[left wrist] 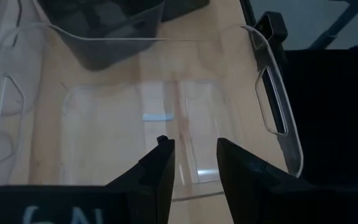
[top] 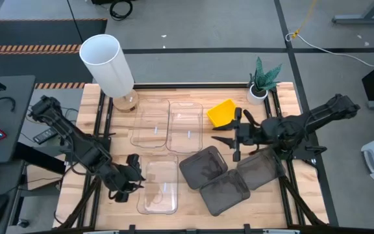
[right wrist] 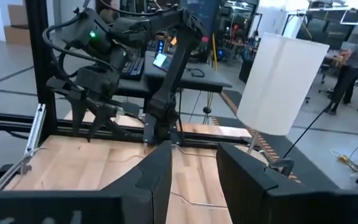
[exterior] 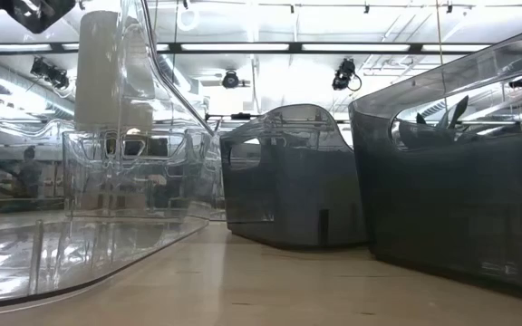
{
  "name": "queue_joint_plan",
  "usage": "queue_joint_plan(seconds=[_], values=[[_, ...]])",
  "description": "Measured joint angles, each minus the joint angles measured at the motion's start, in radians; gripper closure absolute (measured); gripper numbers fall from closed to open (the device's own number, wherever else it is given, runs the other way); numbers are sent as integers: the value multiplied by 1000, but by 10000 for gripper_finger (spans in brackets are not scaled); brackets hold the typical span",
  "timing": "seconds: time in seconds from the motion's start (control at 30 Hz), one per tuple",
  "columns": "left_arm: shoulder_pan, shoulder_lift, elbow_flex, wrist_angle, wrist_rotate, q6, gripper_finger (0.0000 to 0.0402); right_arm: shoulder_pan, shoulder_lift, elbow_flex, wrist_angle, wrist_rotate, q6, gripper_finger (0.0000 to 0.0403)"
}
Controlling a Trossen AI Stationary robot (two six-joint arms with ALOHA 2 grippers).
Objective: Stack baskets by color
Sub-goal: Stack the bottom transparent bin on top of the top left transparent bin
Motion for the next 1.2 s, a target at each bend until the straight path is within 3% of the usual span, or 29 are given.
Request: queue_joint_plan(seconds=[0.4,0.8,1.0,1.2], values=[[-49,153,173,-127,-5,-126,276,-46,13,0,47,-1,-98,271],[-60,319,378,-308,28,-188,276,-130,13,-1,21,-81,-98,271],[-60,329,392,-303,25,-253,272,-154,13,-1,-1,-81,-87,271],[-58,329,392,-143,23,-229,221,-178,13,-1,-29,-103,-25,271]])
